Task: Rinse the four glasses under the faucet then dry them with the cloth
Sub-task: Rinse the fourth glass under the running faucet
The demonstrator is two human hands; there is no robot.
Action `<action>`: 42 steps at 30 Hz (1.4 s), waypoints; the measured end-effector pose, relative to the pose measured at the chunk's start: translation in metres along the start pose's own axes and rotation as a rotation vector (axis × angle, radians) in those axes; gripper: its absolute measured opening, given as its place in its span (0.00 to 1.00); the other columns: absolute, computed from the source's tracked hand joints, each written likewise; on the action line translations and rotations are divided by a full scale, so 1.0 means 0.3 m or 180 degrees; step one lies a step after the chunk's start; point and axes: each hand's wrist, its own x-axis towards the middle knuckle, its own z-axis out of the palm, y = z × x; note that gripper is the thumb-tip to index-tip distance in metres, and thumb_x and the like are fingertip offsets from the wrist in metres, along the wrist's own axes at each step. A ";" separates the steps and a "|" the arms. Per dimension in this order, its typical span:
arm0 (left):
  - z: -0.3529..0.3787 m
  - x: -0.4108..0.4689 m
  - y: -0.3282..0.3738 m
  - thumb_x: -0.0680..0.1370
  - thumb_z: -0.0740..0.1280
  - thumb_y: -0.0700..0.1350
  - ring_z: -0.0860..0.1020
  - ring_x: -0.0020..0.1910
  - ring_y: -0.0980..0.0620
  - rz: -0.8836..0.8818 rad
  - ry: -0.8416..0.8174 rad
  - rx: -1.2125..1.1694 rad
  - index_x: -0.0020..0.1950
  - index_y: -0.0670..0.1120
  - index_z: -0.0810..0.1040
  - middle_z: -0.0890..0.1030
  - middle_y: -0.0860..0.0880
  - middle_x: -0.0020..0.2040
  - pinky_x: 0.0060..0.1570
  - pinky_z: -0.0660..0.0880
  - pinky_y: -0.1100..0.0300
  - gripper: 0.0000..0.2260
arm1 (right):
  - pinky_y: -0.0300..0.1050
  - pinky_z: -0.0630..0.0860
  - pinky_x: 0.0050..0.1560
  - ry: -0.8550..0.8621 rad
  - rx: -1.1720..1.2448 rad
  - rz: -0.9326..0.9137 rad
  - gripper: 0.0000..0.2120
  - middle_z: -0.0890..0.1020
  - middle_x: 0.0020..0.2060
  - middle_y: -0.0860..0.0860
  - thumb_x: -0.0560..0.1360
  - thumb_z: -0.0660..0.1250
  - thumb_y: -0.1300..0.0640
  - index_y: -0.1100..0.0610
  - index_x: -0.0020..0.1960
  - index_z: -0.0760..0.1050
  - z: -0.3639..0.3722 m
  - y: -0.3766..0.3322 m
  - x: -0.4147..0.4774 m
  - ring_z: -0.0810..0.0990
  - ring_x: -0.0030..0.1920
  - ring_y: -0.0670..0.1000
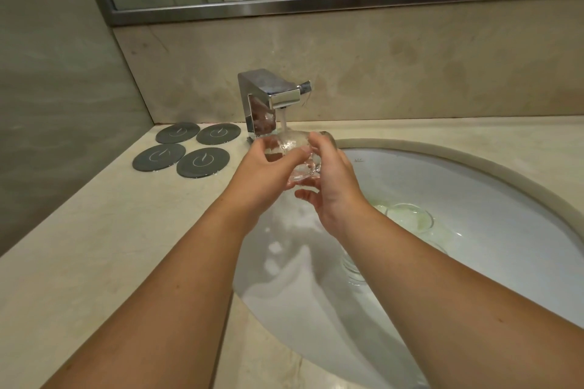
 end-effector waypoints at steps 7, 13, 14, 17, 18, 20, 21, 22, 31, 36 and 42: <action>-0.004 0.005 0.016 0.69 0.77 0.49 0.87 0.55 0.49 0.0196 0.0203 -0.0240 0.60 0.55 0.77 0.88 0.49 0.52 0.54 0.84 0.49 0.21 | 0.49 0.78 0.41 -0.0132 -0.0236 -0.0072 0.27 0.85 0.58 0.49 0.79 0.68 0.34 0.45 0.73 0.73 0.016 -0.008 -0.013 0.86 0.43 0.53; -0.004 0.010 0.020 0.69 0.77 0.51 0.87 0.57 0.47 0.0048 0.0362 -0.0466 0.65 0.49 0.77 0.86 0.48 0.57 0.46 0.82 0.55 0.26 | 0.48 0.78 0.38 -0.0002 -0.0037 -0.0031 0.27 0.82 0.57 0.50 0.79 0.71 0.38 0.48 0.74 0.73 0.012 -0.016 -0.016 0.83 0.40 0.51; -0.006 0.012 0.019 0.72 0.77 0.50 0.87 0.56 0.46 0.0002 0.0375 -0.0525 0.68 0.47 0.77 0.85 0.49 0.56 0.45 0.82 0.56 0.26 | 0.48 0.78 0.37 0.0023 -0.0037 -0.0066 0.28 0.82 0.55 0.49 0.79 0.71 0.40 0.49 0.75 0.72 0.011 -0.016 -0.014 0.83 0.39 0.50; -0.012 0.011 0.018 0.80 0.74 0.48 0.88 0.51 0.47 -0.0129 0.0293 -0.0543 0.70 0.43 0.75 0.85 0.50 0.54 0.44 0.81 0.56 0.20 | 0.47 0.77 0.36 0.0084 -0.0041 -0.0169 0.30 0.84 0.54 0.50 0.78 0.74 0.41 0.50 0.76 0.71 0.011 -0.016 -0.018 0.83 0.39 0.50; -0.012 0.008 0.020 0.81 0.73 0.48 0.88 0.49 0.48 -0.0175 0.0211 -0.0516 0.70 0.44 0.75 0.85 0.49 0.54 0.46 0.81 0.56 0.19 | 0.47 0.77 0.36 0.0147 -0.0030 -0.0200 0.30 0.84 0.54 0.50 0.77 0.74 0.41 0.49 0.75 0.71 0.009 -0.016 -0.016 0.82 0.40 0.51; -0.006 -0.001 0.021 0.82 0.73 0.48 0.87 0.46 0.51 -0.0284 0.0023 -0.0472 0.68 0.45 0.76 0.86 0.49 0.53 0.48 0.81 0.55 0.17 | 0.47 0.77 0.38 0.0309 -0.0037 -0.0284 0.28 0.84 0.50 0.49 0.77 0.75 0.41 0.49 0.73 0.71 0.004 -0.020 -0.019 0.81 0.41 0.51; -0.001 -0.005 0.019 0.82 0.73 0.49 0.87 0.45 0.51 -0.0336 -0.0073 -0.0435 0.67 0.47 0.77 0.86 0.50 0.52 0.50 0.81 0.54 0.16 | 0.47 0.77 0.39 0.0399 -0.0028 -0.0339 0.28 0.84 0.50 0.49 0.77 0.75 0.41 0.49 0.72 0.72 0.003 -0.022 -0.020 0.81 0.43 0.51; 0.005 -0.009 0.018 0.82 0.72 0.50 0.86 0.45 0.51 -0.0384 -0.0150 -0.0396 0.67 0.48 0.77 0.85 0.50 0.52 0.51 0.80 0.54 0.15 | 0.48 0.78 0.41 0.0507 -0.0030 -0.0393 0.28 0.84 0.52 0.50 0.76 0.75 0.40 0.48 0.71 0.72 0.001 -0.023 -0.019 0.81 0.46 0.52; 0.004 -0.007 0.006 0.69 0.68 0.57 0.80 0.58 0.52 -0.0245 -0.0220 0.0375 0.72 0.51 0.75 0.81 0.51 0.61 0.56 0.77 0.55 0.32 | 0.45 0.78 0.57 0.0800 -0.1137 -0.1292 0.32 0.80 0.57 0.46 0.72 0.79 0.42 0.44 0.71 0.70 -0.006 -0.040 -0.050 0.82 0.57 0.50; 0.002 -0.015 0.013 0.68 0.71 0.57 0.80 0.61 0.54 -0.0241 -0.0289 0.0367 0.74 0.51 0.73 0.82 0.53 0.64 0.64 0.77 0.53 0.34 | 0.36 0.74 0.45 0.0787 -0.1054 -0.1165 0.30 0.78 0.51 0.44 0.74 0.78 0.41 0.44 0.71 0.69 -0.020 -0.050 -0.049 0.81 0.50 0.44; 0.013 -0.037 0.019 0.60 0.79 0.67 0.83 0.60 0.51 -0.0233 -0.0284 0.0358 0.62 0.59 0.72 0.80 0.55 0.60 0.66 0.80 0.48 0.35 | 0.55 0.82 0.49 0.0877 -0.0577 -0.0693 0.34 0.84 0.58 0.55 0.67 0.76 0.32 0.42 0.68 0.71 -0.026 -0.053 -0.055 0.81 0.49 0.54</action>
